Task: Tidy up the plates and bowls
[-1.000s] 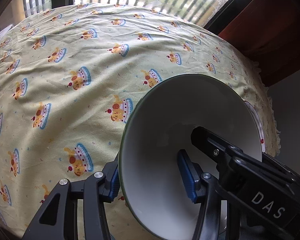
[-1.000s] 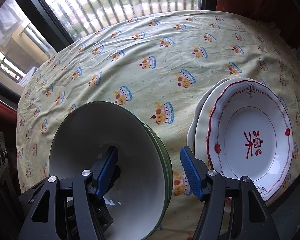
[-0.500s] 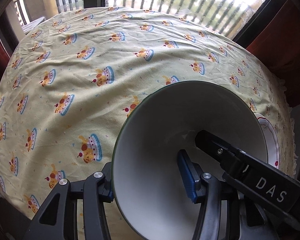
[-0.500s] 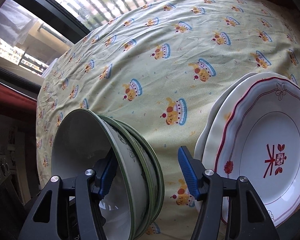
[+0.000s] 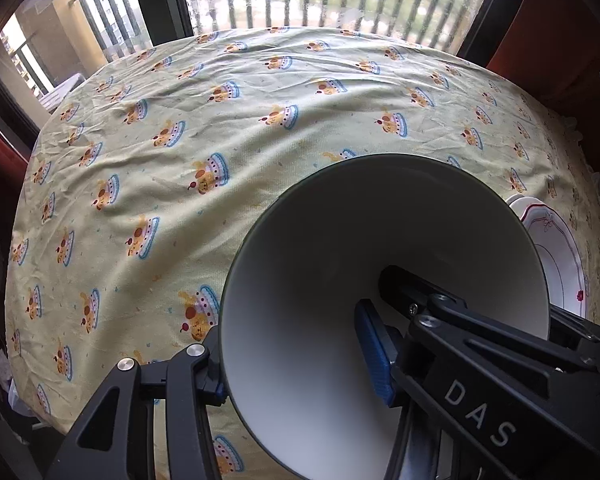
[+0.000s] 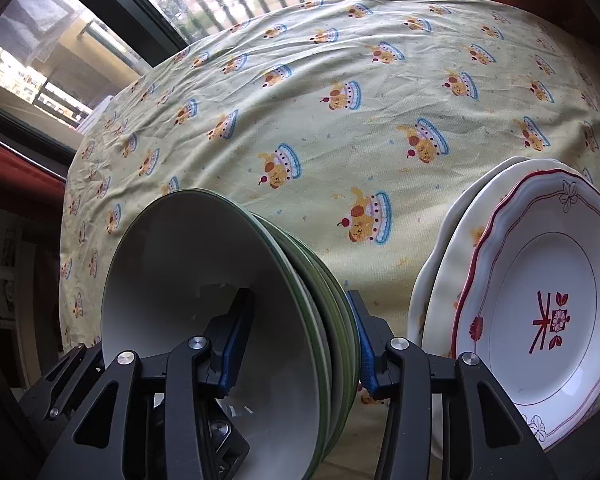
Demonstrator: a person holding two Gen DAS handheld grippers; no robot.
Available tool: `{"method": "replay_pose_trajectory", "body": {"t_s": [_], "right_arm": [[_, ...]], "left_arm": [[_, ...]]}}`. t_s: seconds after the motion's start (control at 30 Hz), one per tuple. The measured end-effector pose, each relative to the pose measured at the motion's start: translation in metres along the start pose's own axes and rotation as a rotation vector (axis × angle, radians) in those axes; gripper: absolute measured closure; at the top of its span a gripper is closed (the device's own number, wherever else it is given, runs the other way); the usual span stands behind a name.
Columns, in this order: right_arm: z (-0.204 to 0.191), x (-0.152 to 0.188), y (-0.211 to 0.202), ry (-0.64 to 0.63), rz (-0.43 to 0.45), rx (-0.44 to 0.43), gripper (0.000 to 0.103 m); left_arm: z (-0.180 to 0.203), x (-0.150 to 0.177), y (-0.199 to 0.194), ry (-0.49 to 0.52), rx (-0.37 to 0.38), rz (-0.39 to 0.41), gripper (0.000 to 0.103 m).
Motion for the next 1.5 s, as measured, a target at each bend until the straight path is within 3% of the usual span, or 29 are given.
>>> {"method": "replay_pose_trajectory", "body": {"t_s": [0.33, 0.73, 1.1, 1.5], "right_arm": [[-0.006, 0.013, -0.006, 0.11, 0.008, 0.066, 0.053], [-0.025, 0.021, -0.032, 0.198, 0.09, 0.113, 0.053], [-0.014, 0.015, -0.047, 0.144, 0.118, 0.063, 0.053], [0.024, 0.007, -0.08, 0.003, 0.136, 0.02, 0.053]], "left_arm": [[-0.009, 0.004, -0.001, 0.075, 0.086, -0.02, 0.051], [-0.016, 0.0, -0.028, 0.181, 0.12, 0.072, 0.051], [-0.002, -0.002, -0.04, 0.112, 0.067, 0.127, 0.051], [0.048, 0.005, -0.059, -0.002, 0.018, 0.19, 0.051]]}}
Point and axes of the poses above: each gripper's, at about its wrist camera, not at the fingertips, and y roughly the way its jaws point, z to its right, x to its underside, the point moved 5 cm from there along y, roughly the way its jaws point, and after that the axes turned 1 degree about -x, right-handed, at the moved point
